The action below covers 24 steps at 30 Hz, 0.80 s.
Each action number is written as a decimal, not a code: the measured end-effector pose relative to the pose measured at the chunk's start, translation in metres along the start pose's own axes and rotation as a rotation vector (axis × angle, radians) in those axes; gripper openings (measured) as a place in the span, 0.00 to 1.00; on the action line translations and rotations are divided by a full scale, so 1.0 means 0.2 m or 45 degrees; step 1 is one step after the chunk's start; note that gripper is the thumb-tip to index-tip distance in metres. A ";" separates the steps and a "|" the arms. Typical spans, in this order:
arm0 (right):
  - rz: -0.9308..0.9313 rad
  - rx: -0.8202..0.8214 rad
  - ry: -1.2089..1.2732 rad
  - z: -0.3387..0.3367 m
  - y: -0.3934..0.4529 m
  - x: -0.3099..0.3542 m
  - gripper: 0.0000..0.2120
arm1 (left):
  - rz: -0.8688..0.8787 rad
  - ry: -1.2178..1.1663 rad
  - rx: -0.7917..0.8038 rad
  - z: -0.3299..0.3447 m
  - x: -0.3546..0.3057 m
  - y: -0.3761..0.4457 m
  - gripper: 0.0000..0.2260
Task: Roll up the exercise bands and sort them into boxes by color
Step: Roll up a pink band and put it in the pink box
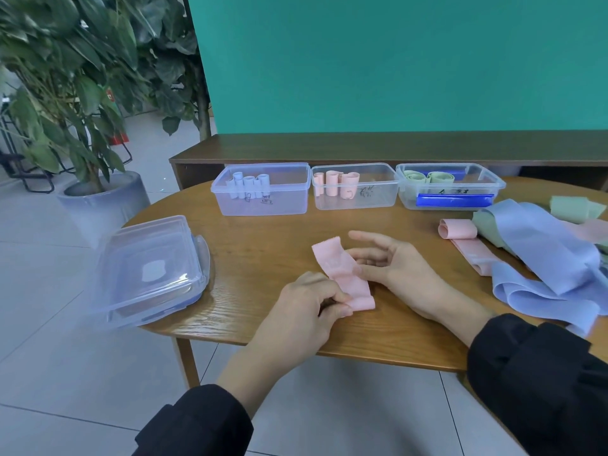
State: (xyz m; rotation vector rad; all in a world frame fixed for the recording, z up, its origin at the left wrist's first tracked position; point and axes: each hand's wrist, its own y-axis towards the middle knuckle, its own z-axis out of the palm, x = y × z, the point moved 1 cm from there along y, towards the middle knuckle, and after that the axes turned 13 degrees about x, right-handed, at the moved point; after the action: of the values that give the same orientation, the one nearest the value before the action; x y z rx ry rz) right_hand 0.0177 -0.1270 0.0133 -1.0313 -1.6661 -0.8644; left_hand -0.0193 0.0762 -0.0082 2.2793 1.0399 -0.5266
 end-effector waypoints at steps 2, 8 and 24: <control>0.021 0.021 0.020 0.00 0.01 -0.01 0.30 | 0.004 0.011 0.002 0.00 0.00 0.00 0.02; 0.047 -0.005 0.196 0.00 0.04 -0.01 0.31 | -0.013 0.009 0.025 0.00 0.00 0.00 0.02; 0.117 -0.338 0.034 0.01 0.27 -0.02 0.22 | 0.003 0.031 0.041 0.00 0.01 0.00 0.01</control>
State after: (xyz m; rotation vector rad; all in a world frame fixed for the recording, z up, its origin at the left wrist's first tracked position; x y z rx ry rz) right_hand 0.0678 -0.1053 0.0132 -1.2601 -1.4957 -1.0534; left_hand -0.0178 0.0766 -0.0090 2.3202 1.0481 -0.5191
